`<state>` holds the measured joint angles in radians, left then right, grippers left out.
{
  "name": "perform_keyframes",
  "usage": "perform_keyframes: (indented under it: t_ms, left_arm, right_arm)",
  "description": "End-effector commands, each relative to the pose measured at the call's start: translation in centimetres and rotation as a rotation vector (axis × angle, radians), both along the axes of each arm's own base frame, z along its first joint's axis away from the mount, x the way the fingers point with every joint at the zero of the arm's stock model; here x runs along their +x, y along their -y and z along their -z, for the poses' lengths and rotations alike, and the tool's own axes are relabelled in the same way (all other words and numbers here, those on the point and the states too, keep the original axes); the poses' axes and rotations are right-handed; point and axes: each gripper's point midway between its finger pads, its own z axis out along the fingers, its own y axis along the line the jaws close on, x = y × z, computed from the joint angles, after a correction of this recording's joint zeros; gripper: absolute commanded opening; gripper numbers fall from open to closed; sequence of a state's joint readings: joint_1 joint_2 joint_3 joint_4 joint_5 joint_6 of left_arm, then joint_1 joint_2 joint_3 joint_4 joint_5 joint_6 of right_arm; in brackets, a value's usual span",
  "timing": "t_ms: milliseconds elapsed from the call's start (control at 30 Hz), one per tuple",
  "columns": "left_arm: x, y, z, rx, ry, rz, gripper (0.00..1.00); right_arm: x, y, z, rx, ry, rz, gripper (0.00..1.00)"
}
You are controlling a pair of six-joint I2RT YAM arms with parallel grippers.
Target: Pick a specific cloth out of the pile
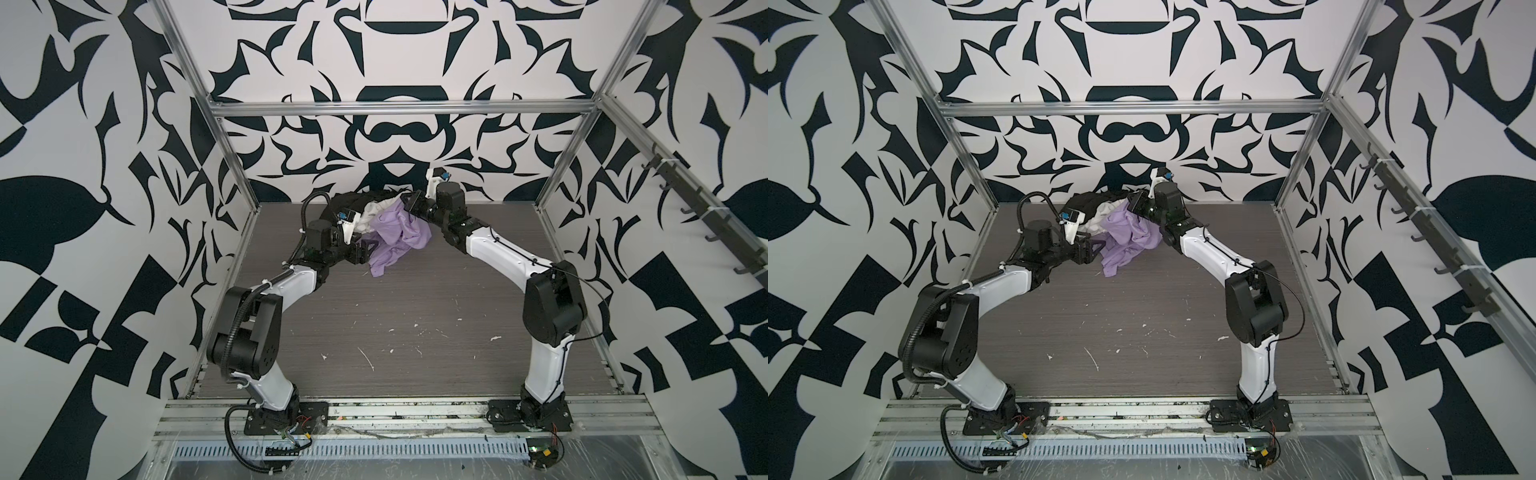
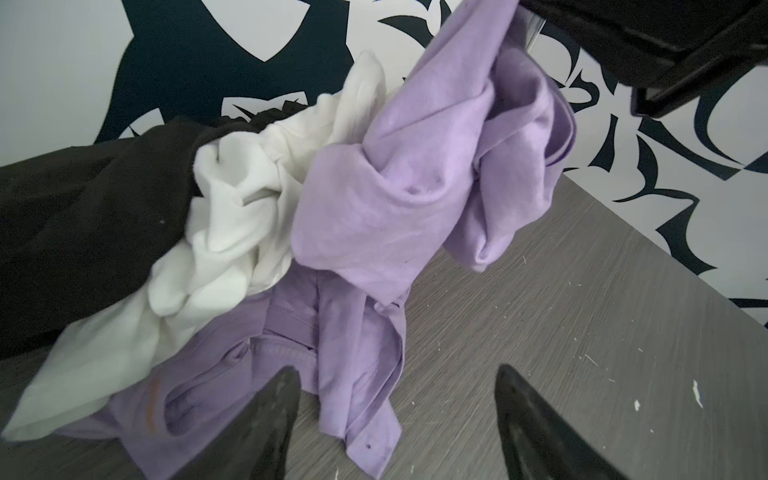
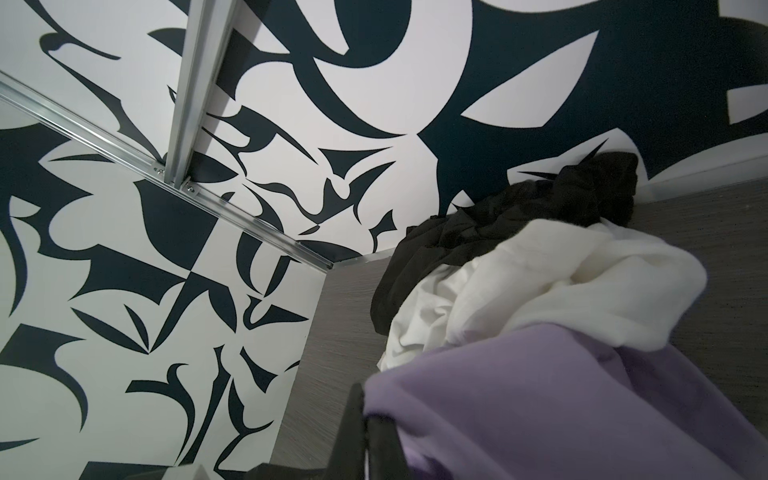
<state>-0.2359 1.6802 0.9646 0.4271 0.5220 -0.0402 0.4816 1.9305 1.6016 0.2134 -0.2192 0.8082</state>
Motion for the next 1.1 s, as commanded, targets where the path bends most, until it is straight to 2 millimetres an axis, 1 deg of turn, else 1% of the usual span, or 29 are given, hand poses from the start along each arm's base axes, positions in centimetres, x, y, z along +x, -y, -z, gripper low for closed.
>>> perform_keyframes:
  t_ms: [0,100,167,267,333,433,533,667,800,900,1067]
  left_arm:
    - [0.5,0.1,-2.6,-0.041,0.164,0.141,0.70]
    - [1.2,-0.7,-2.5,-0.103,0.159,0.197,0.65]
    - [1.3,-0.7,-2.7,-0.150,0.162,0.259,0.59]
    - [1.7,-0.4,-2.7,-0.172,0.187,0.295,0.58]
    - [2.1,-0.4,-2.7,-0.171,0.201,0.288,0.58]
    - [3.0,-0.5,-2.6,-0.156,0.226,0.267,0.66]
    - [3.5,-0.2,-2.5,-0.129,0.269,0.270,0.68]
    - [4.5,0.2,-1.9,-0.104,0.300,0.270,0.69]
    - [5.5,0.5,-1.6,-0.099,0.310,0.274,0.69]
    - [6.1,0.7,-1.3,-0.103,0.302,0.278,0.70]
    - [6.3,1.3,-1.1,-0.109,0.291,0.299,0.70]
  right_arm:
    - [-1.3,-0.6,-6.2,0.069,0.155,-0.059,0.00]
    - [-1.4,-0.7,-6.1,0.075,0.154,-0.072,0.00]
    - [-1.4,-0.6,-6.1,0.080,0.156,-0.077,0.00]
    - [-1.5,-0.8,-6.1,0.084,0.156,-0.088,0.00]
    - [-1.6,-0.8,-6.1,0.087,0.154,-0.094,0.00]
    - [-1.7,-0.9,-5.9,0.088,0.148,-0.105,0.00]
    - [-1.6,-1.0,-5.6,0.093,0.142,-0.106,0.00]
    - [-1.6,-1.4,-5.5,0.110,0.131,-0.124,0.00]
    - [-1.8,-1.3,-5.9,0.114,0.135,-0.130,0.00]
    - [-1.7,-1.1,-5.5,0.109,0.126,-0.123,0.00]
    - [-1.6,-0.8,-5.4,0.115,0.116,-0.119,0.00]
